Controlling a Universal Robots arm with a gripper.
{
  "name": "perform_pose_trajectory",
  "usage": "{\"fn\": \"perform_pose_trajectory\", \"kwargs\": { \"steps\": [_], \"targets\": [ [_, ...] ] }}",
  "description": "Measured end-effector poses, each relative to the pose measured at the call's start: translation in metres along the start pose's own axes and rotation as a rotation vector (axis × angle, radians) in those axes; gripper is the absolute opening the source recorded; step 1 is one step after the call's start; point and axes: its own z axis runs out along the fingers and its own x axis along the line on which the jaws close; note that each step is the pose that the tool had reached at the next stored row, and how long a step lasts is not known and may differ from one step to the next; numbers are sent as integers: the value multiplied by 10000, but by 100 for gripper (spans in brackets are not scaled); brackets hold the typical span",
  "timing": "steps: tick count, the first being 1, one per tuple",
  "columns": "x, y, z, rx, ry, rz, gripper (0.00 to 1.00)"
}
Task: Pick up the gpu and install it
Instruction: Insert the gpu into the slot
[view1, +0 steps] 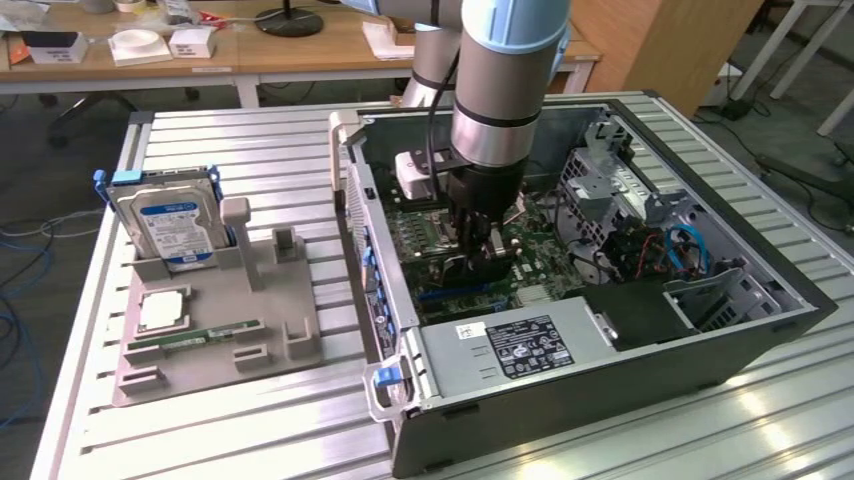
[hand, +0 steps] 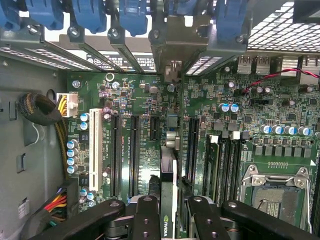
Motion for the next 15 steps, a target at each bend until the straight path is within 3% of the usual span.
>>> {"fn": "perform_pose_trajectory", "kwargs": {
  "steps": [15],
  "targets": [
    [0, -1, 2, -5, 11, 219, 26]
  ]
}}
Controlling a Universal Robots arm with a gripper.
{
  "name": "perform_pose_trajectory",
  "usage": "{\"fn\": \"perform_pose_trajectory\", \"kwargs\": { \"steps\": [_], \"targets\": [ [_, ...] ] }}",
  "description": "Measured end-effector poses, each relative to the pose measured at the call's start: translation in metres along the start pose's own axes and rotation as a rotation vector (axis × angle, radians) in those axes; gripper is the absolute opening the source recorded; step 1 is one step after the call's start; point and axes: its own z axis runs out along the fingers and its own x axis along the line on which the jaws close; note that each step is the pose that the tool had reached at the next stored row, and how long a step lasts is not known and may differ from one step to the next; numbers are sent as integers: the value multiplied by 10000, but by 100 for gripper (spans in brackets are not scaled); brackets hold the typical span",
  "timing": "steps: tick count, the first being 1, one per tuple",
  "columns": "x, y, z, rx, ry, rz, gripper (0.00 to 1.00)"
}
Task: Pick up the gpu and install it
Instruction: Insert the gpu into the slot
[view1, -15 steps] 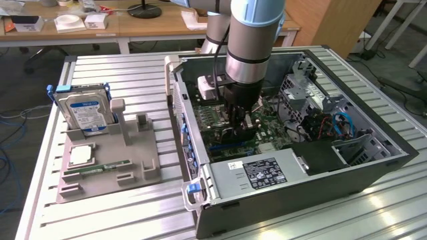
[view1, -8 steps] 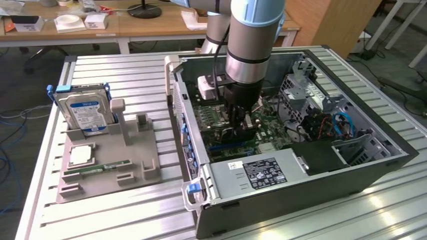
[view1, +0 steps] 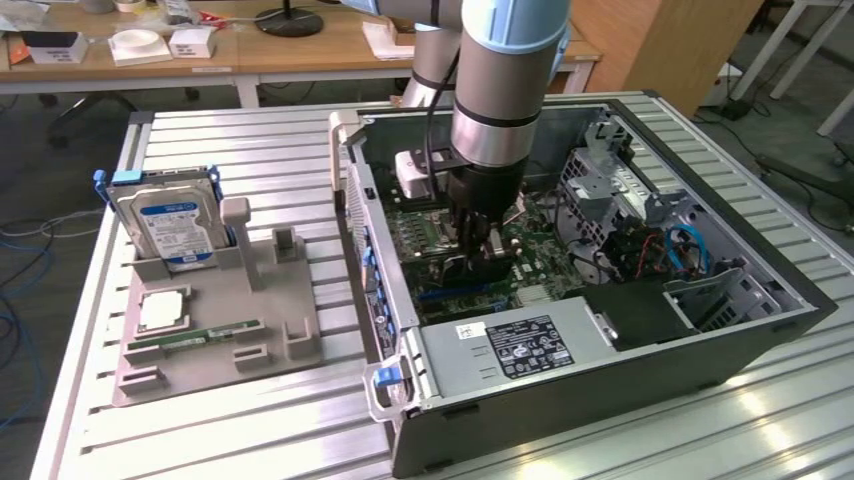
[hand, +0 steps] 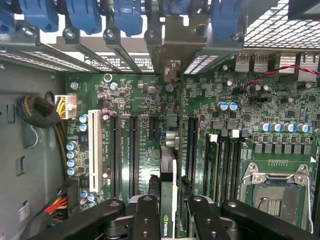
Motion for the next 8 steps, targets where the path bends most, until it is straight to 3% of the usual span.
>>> {"fn": "perform_pose_trajectory", "kwargs": {
  "steps": [8],
  "targets": [
    [0, 0, 3, -2, 5, 96, 26]
  ]
}}
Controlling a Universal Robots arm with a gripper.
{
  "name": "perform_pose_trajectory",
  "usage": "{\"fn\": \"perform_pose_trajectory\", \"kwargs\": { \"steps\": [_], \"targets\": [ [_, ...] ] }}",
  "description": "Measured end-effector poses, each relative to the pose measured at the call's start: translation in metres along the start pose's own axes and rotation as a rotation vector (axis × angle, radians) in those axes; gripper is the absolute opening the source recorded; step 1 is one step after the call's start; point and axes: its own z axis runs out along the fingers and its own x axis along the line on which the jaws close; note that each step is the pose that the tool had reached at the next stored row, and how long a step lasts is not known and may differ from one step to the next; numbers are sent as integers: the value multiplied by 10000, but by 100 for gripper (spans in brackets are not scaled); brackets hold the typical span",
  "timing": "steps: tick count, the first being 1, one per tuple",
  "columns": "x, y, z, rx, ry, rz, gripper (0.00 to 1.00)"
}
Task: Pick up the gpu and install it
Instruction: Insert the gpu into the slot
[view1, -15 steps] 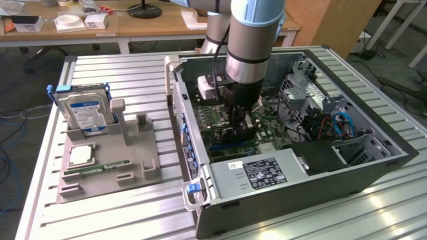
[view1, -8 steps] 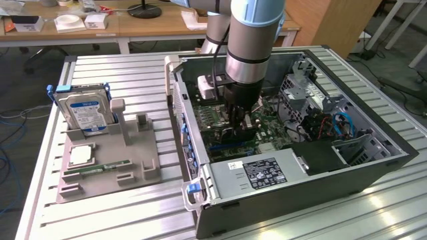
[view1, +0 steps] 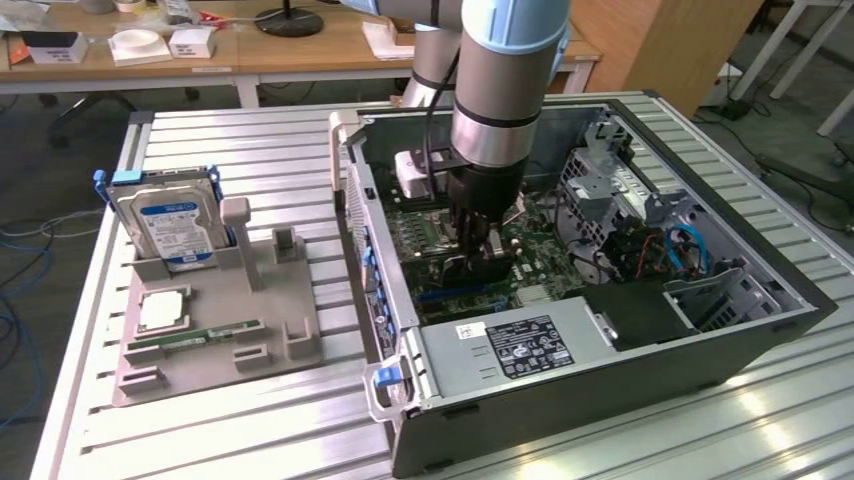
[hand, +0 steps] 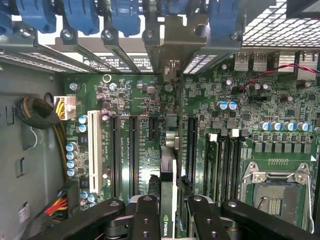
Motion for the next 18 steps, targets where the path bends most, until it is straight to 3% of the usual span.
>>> {"fn": "perform_pose_trajectory", "kwargs": {
  "steps": [18],
  "targets": [
    [0, 7, 23, -1, 3, 62, 26]
  ]
}}
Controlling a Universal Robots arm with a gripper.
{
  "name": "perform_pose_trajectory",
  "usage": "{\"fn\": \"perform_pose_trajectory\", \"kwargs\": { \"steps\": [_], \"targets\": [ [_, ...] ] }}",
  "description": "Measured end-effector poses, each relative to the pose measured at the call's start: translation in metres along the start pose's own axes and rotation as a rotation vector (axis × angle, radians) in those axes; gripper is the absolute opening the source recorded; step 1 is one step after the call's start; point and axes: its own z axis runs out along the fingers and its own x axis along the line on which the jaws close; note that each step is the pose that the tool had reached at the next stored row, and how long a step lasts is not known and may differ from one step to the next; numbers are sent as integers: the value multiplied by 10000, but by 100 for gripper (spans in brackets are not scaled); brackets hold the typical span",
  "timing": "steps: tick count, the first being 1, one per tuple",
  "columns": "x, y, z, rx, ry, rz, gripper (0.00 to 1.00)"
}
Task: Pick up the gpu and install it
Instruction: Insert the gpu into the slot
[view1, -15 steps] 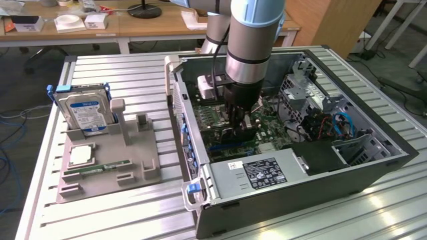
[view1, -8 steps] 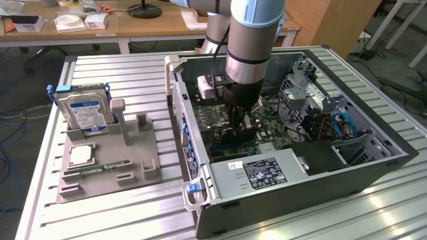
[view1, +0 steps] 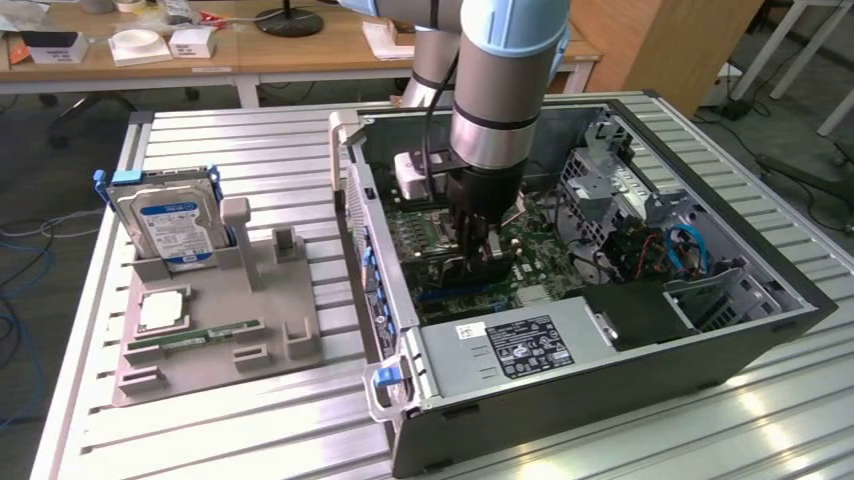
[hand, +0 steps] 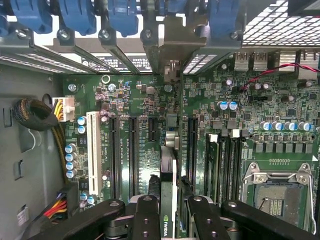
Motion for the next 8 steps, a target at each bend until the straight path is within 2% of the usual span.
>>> {"fn": "perform_pose_trajectory", "kwargs": {
  "steps": [8],
  "targets": [
    [-1, 3, 32, 0, -4, 2, 26]
  ]
}}
